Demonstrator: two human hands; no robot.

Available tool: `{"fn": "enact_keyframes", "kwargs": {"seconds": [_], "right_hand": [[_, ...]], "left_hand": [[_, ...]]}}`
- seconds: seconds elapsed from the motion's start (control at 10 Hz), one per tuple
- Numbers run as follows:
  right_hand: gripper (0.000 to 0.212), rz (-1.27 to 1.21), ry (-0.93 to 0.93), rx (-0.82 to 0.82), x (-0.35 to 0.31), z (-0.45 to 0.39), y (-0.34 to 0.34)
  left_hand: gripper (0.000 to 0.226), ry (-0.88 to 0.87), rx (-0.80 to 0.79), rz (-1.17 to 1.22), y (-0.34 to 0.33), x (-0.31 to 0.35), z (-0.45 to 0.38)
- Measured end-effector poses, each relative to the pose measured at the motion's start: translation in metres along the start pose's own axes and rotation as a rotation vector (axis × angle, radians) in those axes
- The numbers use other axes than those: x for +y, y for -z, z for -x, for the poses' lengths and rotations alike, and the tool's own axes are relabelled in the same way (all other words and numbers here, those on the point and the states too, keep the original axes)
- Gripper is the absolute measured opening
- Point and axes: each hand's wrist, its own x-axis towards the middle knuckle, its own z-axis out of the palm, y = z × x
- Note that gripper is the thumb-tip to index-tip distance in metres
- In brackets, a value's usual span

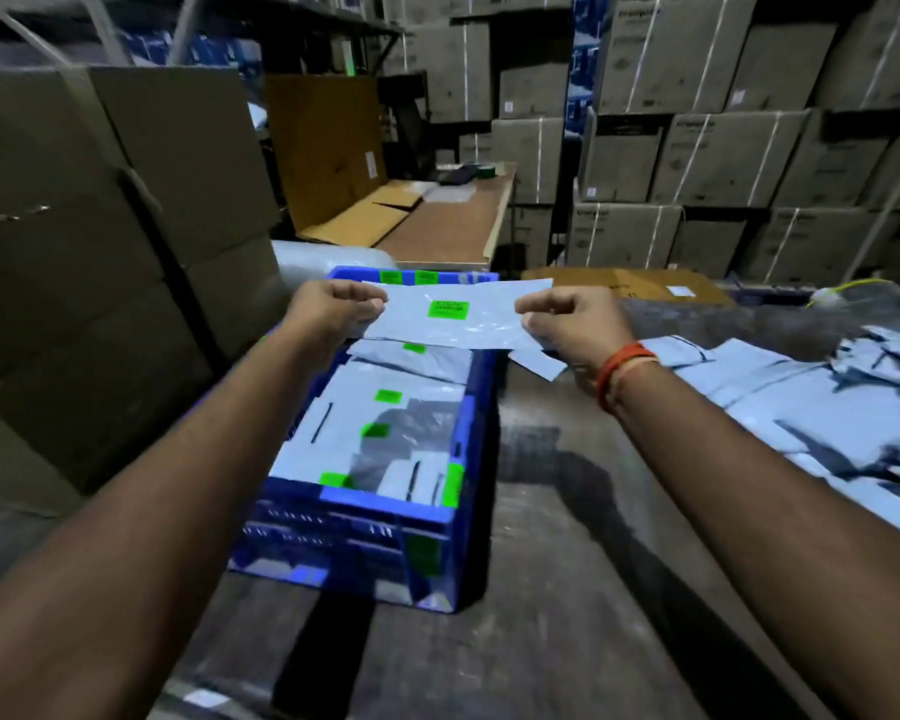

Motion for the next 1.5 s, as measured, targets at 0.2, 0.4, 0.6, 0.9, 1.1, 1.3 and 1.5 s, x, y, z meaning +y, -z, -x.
{"fn": "enact_keyframes", "kwargs": {"seconds": [0.2, 0.4, 0.6, 0.9, 1.1, 1.3, 1.5], "right_hand": [[0.028, 0.415, -0.058, 0.09, -0.008, -0.076, -0.104], [0.034, 0.512, -0.362, 0.059, 0.033, -0.131, -0.162], [0.037, 0.747, -0.481, 0.095, 0.067, -0.156, -0.2], [0.033, 1.048, -0.48, -0.035, 0.104, -0.164, -0.213], [0.03, 0.854, -0.391, 0.035, 0.073, -0.16, -0.205], [0.036, 0.738, -0.151, 0.089, 0.033, -0.156, -0.147], [0.028, 0.688, -0.099, 0.179, 0.033, -0.144, -0.05]], "left_hand": [[0.012, -0.041, 0.167, -0.377, 0.041, -0.033, -0.098], [0.023, 0.053, 0.135, -0.52, 0.03, -0.1, -0.166], [0.024, 0.048, 0.077, -0.58, 0.019, -0.137, -0.208], [0.014, -0.075, -0.118, -0.964, 0.005, -0.161, -0.218], [0.028, -0.208, -0.035, -0.914, -0.008, -0.143, -0.216], [0.036, -0.407, -0.137, -0.731, -0.05, -0.078, -0.194], [0.025, -0.617, -0.203, -0.68, -0.108, -0.018, -0.16]]}}
